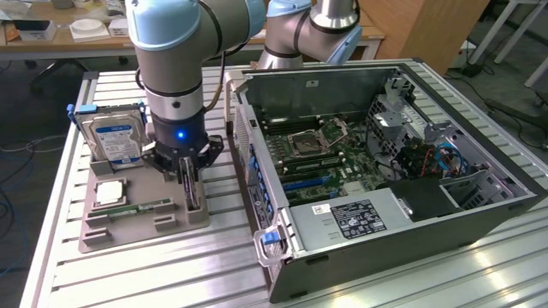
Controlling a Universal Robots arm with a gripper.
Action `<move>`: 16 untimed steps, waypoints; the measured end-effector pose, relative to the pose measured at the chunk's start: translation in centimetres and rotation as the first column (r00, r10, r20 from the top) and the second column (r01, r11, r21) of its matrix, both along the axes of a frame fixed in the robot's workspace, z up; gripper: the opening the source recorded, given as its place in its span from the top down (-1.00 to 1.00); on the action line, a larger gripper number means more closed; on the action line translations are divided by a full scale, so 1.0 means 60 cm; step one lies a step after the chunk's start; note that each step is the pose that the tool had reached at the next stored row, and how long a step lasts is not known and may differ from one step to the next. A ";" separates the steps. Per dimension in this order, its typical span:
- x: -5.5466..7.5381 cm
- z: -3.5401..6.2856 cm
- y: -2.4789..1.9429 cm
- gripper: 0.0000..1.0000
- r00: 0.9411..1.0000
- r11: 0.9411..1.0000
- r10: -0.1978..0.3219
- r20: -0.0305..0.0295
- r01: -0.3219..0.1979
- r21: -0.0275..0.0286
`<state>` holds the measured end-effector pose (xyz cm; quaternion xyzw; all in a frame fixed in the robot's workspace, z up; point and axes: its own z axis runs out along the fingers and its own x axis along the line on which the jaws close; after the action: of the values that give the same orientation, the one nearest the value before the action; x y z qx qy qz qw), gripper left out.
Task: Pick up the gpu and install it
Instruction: 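Pick up the gpu and move the gpu toward the slot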
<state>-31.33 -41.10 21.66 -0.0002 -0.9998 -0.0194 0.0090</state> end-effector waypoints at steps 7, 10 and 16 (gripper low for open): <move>0.002 0.000 0.0000 0.28 1.000 1.000 0.000 0.000 0.000 0.000; 0.002 0.000 0.0000 0.28 1.000 1.000 0.000 0.000 0.000 0.000; 0.002 0.000 0.0000 0.44 1.000 1.000 0.000 0.000 0.000 0.000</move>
<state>-31.21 -41.10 21.66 -0.0002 -0.9998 -0.0194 0.0090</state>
